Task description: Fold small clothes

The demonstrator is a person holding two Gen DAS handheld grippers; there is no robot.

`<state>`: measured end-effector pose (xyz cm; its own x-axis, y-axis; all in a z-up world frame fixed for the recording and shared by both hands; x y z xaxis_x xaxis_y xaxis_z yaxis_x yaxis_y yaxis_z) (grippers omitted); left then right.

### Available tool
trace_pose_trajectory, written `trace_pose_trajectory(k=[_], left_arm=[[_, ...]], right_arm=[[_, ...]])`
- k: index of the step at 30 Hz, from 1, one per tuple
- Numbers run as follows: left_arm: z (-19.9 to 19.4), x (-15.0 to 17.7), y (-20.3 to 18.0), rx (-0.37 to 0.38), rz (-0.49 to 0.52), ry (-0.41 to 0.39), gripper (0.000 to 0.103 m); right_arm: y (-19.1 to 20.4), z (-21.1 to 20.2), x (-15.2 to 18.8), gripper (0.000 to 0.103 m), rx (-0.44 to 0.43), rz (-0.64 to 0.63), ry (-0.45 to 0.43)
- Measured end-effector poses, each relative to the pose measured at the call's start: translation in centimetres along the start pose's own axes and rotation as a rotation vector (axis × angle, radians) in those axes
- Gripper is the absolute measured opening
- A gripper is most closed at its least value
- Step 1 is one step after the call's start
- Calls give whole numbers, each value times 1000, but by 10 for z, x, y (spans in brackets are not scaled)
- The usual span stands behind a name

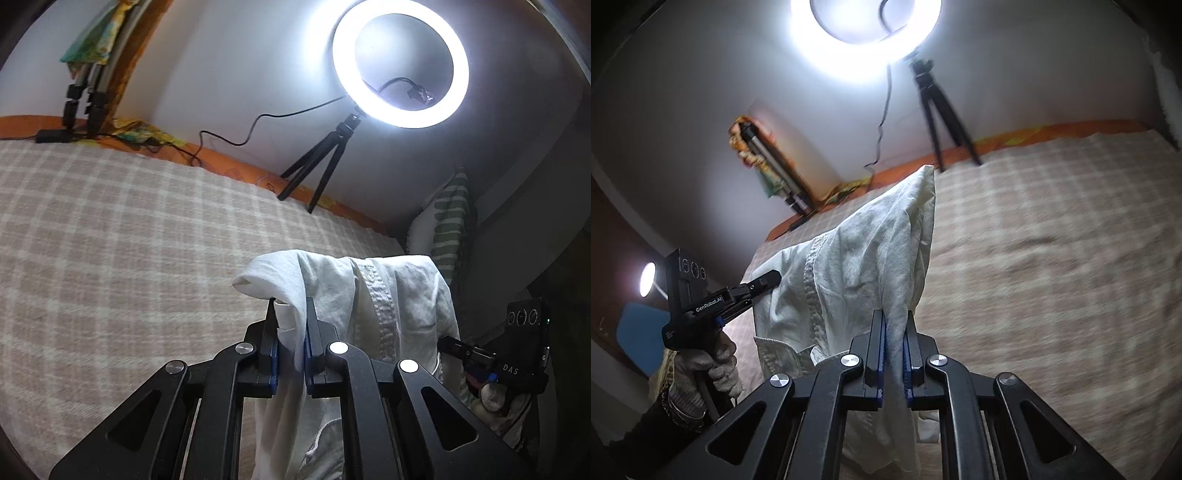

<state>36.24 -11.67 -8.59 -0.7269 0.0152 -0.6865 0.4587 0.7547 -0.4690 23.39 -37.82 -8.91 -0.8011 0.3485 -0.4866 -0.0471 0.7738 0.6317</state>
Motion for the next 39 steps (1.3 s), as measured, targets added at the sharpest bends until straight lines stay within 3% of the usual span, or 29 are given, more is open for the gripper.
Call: trace_pose_trajectory(k=[11, 23, 39], left_arm=[[97, -64, -74, 63, 119, 8, 8], [181, -99, -104, 46, 182, 8, 8], [233, -103, -106, -82, 261, 41, 9]], right_arm=[[-65, -35, -82, 6, 147, 29, -134], [-126, -28, -163, 6, 270, 59, -214], [-176, 19, -196, 4, 463, 7, -194]])
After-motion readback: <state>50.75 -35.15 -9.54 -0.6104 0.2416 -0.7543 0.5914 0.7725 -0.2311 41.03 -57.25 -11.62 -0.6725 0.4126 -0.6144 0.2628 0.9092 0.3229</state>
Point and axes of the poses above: each gripper's, at about its wrist camera, not at the fingertips, and z roughly the way its jaws point, y to its left, x to its underside, the point moved 4 cm from there along z, roughly the way its jaws point, and after that the axes turned 12 degrees about z, right-handed, at the moved point
